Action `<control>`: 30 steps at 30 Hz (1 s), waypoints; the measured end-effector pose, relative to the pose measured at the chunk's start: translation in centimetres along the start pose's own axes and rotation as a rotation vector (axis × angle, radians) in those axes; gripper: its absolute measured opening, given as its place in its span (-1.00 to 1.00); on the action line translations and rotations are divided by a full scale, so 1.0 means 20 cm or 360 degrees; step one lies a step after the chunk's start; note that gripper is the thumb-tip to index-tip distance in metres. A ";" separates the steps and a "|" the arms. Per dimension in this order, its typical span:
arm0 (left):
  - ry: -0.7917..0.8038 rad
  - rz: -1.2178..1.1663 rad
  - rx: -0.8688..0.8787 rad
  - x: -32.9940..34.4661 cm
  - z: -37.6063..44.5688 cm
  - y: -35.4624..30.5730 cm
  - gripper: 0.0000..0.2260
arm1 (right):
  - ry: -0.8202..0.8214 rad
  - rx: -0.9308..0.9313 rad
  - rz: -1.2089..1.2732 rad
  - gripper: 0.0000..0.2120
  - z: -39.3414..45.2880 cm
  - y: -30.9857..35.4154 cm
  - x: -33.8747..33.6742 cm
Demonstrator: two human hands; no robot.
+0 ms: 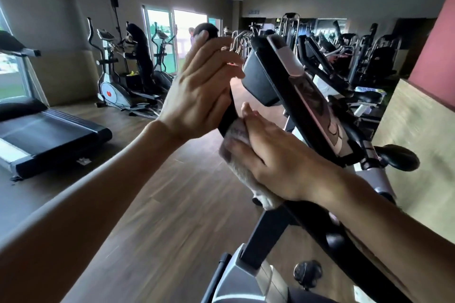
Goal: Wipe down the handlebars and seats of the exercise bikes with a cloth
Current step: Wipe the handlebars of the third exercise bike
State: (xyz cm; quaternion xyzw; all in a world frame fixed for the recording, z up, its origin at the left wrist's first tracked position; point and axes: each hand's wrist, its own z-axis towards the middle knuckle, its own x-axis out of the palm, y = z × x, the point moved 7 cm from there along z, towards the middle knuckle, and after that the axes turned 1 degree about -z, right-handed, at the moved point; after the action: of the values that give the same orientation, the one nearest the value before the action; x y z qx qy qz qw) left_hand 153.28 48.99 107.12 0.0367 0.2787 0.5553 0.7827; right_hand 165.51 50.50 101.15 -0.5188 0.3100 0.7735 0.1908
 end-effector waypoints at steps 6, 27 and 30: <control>-0.0075 0.0020 -0.0034 0.00 -0.01 -0.03 -0.72 | 0.0411 0.0154 0.0128 -0.18 -0.35 -0.17 0.06; -0.0012 0.0090 0.0023 0.03 0.00 -0.03 -0.64 | 0.0006 -0.0054 -0.0124 -0.25 0.00 0.04 0.00; 0.0012 0.0103 0.0034 0.03 -0.01 -0.03 -0.63 | -0.0124 -0.0089 -0.0119 -0.27 0.05 0.07 0.00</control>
State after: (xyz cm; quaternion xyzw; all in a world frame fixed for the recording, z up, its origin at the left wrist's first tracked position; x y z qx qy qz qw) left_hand 153.81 49.32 106.59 0.0519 0.2863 0.5775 0.7628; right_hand 164.04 50.17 101.70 -0.5047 0.2610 0.7938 0.2168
